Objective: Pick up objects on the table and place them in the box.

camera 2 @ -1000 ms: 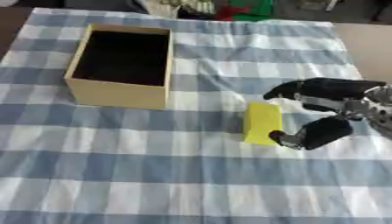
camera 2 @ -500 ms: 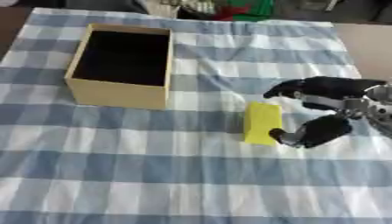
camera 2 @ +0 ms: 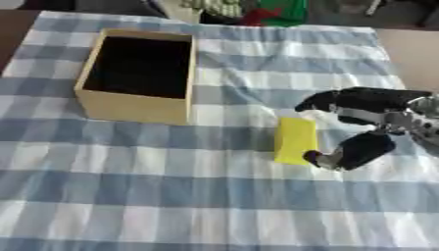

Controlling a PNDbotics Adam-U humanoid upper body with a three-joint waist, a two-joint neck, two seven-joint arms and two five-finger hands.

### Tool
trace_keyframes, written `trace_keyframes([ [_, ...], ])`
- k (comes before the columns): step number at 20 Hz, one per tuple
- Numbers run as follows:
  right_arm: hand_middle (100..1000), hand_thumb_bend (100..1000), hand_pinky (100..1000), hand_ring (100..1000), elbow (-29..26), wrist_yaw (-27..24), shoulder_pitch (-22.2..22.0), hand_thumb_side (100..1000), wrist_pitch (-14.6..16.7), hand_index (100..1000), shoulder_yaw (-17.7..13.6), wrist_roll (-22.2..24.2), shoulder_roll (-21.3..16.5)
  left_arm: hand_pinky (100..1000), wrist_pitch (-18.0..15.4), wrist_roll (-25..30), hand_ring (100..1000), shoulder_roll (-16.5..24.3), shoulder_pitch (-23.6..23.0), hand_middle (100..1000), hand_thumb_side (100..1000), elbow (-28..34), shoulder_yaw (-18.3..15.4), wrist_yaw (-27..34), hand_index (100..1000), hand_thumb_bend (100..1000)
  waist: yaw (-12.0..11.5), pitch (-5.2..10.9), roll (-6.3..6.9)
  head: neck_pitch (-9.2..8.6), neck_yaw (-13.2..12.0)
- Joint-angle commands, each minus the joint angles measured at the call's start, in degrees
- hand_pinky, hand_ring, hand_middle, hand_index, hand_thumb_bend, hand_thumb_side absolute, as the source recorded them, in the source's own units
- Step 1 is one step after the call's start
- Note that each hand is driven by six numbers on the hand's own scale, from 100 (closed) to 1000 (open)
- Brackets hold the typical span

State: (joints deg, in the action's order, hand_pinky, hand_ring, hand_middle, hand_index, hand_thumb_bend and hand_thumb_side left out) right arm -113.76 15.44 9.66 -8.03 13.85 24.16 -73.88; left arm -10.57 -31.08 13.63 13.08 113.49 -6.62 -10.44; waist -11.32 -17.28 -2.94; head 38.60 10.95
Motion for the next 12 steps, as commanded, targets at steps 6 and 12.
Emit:
trace_keyframes([
  [6, 957, 371, 995, 1000, -0.8, 0.7, 0.8, 364, 0.2, 1000, -0.5, 0.5, -1.4, 933, 0.0, 0.1, 617, 0.9, 0.6, 585, 639, 1.1, -0.1, 0.1, 638, 219, 0.3, 1.12, 0.0, -0.98, -0.3],
  [12, 954, 341, 995, 1000, -0.8, -0.3, 1.0, 448, -0.7, 1000, -0.4, 0.2, -1.2, 933, 0.0, 0.2, 617, 0.8, 0.6, 585, 642, 1.1, -0.1, 0.1, 637, 218, 0.3, 1.17, 0.01, -1.23, -0.4],
])
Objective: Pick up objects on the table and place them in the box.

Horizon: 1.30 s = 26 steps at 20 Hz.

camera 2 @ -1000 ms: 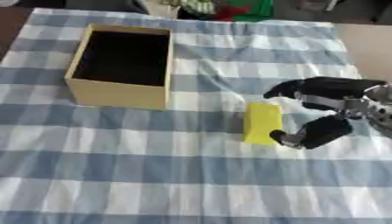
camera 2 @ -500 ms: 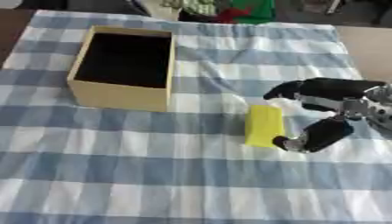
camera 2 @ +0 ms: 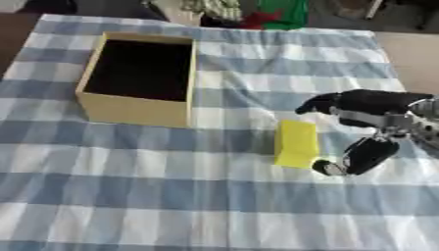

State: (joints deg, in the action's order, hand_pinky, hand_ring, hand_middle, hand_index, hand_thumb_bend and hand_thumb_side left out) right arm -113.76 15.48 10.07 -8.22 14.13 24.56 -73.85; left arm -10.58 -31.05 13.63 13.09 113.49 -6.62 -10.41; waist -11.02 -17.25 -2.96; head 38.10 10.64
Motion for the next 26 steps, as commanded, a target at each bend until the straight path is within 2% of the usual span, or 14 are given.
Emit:
trace_keyframes([
  [1, 954, 335, 993, 1000, -0.8, -0.6, 0.7, 458, -0.7, 1000, -0.6, -0.2, -1.2, 934, 0.0, 0.2, 617, 0.8, 0.5, 585, 643, 1.1, -0.1, 0.1, 637, 218, 0.0, 1.14, 0.02, -0.78, -0.1],
  [8, 952, 292, 997, 1000, -0.8, -2.4, 1.9, 524, -2.9, 1000, -0.1, 0.2, -0.8, 934, 0.0, 0.2, 618, 0.8, 0.7, 586, 643, 1.1, -0.1, 0.1, 637, 218, -0.3, 0.99, -0.13, -0.85, 0.2],
  [16, 951, 303, 999, 1000, -0.8, -2.7, 3.3, 517, -5.9, 1000, 1.1, 2.1, 0.2, 935, 0.1, 0.4, 617, 0.5, 0.9, 587, 646, 1.1, 0.0, 0.2, 637, 216, -1.0, 0.65, -0.33, -1.0, 0.4],
  [19, 951, 308, 1000, 1000, -0.8, -3.4, 3.9, 490, -6.3, 1000, 1.6, 2.6, 0.6, 936, 0.2, 0.5, 617, 0.4, 0.9, 587, 647, 1.1, 0.0, 0.2, 637, 214, -1.1, 0.66, -0.41, -0.96, 0.1],
  [20, 952, 328, 1000, 999, -0.8, -3.6, 4.2, 442, -6.5, 1000, 1.8, 2.8, 0.7, 936, 0.2, 0.5, 617, 0.4, 0.9, 587, 647, 1.1, 0.0, 0.2, 637, 213, -1.1, 0.66, -0.42, -0.92, 0.1],
  [24, 949, 343, 1000, 991, -0.8, -3.8, 4.9, 352, -7.2, 1000, 2.2, 3.4, 0.9, 936, 0.2, 0.6, 617, 0.3, 0.8, 587, 648, 1.1, -0.1, 0.1, 636, 212, -1.0, 0.63, -0.29, -0.83, 0.4],
  [26, 945, 340, 1000, 989, -0.8, -3.9, 5.1, 358, -7.7, 1000, 2.5, 3.5, 1.1, 936, 0.3, 0.6, 617, 0.3, 0.8, 588, 649, 1.1, 0.0, 0.2, 636, 212, -0.8, 0.61, -0.24, -0.84, 0.4],
])
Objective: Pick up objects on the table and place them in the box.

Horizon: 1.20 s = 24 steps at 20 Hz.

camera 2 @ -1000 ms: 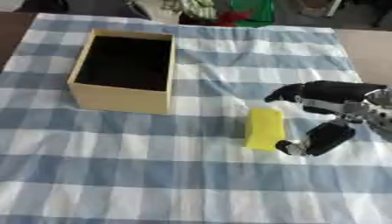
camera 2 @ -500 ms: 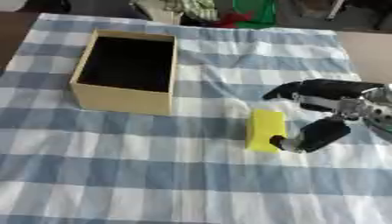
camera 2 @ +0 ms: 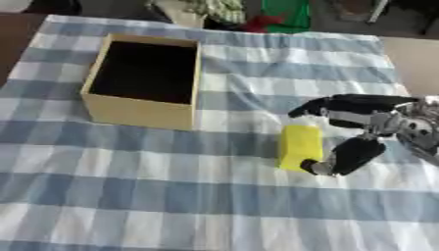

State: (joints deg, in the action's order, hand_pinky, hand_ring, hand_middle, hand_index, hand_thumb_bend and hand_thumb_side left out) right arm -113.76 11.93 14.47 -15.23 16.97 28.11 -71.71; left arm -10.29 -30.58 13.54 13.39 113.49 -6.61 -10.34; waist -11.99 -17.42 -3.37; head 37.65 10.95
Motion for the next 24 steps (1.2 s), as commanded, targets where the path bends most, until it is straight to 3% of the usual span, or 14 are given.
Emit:
trace_keyframes([
  [1, 943, 337, 1000, 988, -0.8, -0.5, 0.8, 365, -1.0, 1000, -0.2, 0.0, -0.9, 936, 0.0, 0.2, 617, 0.4, 0.5, 588, 649, 1.1, 0.0, 0.1, 636, 212, 0.2, 0.78, 0.19, -0.44, 0.1],
  [10, 926, 283, 1000, 978, -0.8, -2.3, 1.8, 445, -5.4, 1000, 0.7, -0.3, 0.1, 937, 0.1, 0.3, 617, 0.2, 0.6, 589, 652, 1.1, 0.1, 0.2, 636, 209, 0.1, 0.91, 0.15, -1.02, 0.3],
  [18, 898, 317, 994, 979, -0.8, -0.9, 2.5, 446, -9.3, 1000, 2.4, 1.4, 1.4, 938, 0.1, 0.4, 617, 0.1, 0.7, 589, 654, 1.1, 0.1, 0.1, 635, 207, -0.1, 0.57, -0.04, -0.8, 0.6],
  [24, 867, 343, 982, 972, -0.8, 1.4, 2.5, 427, -10.0, 1000, 3.7, 3.1, 2.3, 939, 0.2, 0.6, 616, 0.0, 0.7, 590, 654, 1.1, 0.1, 0.0, 634, 205, -0.2, 0.47, -0.05, -0.91, 0.7],
])
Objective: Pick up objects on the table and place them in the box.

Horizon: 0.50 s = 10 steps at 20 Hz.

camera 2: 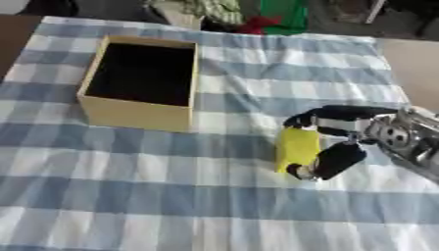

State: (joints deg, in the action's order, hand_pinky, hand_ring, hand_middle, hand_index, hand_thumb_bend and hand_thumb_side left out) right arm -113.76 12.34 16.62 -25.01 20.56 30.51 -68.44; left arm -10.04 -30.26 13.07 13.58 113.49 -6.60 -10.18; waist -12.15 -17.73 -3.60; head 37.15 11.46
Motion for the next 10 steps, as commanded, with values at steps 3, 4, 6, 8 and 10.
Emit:
trace_keyframes([
  [3, 837, 359, 965, 952, -0.8, 2.0, 0.7, 408, -0.6, 1000, 0.5, 1.5, -0.5, 939, -0.1, 0.3, 616, 0.4, 0.6, 590, 654, 1.1, 0.1, 0.0, 633, 202, -0.2, 0.82, 0.22, -0.51, 0.4],
  [4, 823, 360, 952, 936, -0.8, 2.2, 0.8, 402, -0.8, 1000, 0.6, 1.6, -0.3, 939, -0.1, 0.3, 616, 0.4, 0.5, 590, 655, 1.1, 0.1, 0.0, 633, 201, -0.2, 0.83, 0.23, -0.53, 0.4],
  [6, 794, 355, 930, 909, -0.8, 2.6, 1.0, 395, -1.4, 1000, 0.7, 1.6, 0.0, 939, 0.0, 0.4, 614, 0.4, 0.5, 589, 655, 1.1, 0.1, 0.0, 632, 200, -0.3, 0.84, 0.24, -0.53, 0.5],
  [8, 739, 342, 888, 857, -0.8, 3.0, 1.3, 360, -2.1, 994, 0.7, 1.0, 0.3, 940, 0.0, 0.4, 613, 0.3, 0.5, 590, 656, 1.1, 0.1, 0.0, 632, 198, -0.3, 0.85, 0.24, -0.58, 0.5],
  [10, 672, 261, 835, 792, -0.8, 3.0, 1.6, 291, -2.7, 929, 0.5, -0.3, 0.5, 940, 0.1, 0.5, 613, 0.3, 0.4, 590, 656, 1.1, 0.1, 0.1, 632, 198, -0.2, 0.86, 0.24, -0.53, 0.4],
])
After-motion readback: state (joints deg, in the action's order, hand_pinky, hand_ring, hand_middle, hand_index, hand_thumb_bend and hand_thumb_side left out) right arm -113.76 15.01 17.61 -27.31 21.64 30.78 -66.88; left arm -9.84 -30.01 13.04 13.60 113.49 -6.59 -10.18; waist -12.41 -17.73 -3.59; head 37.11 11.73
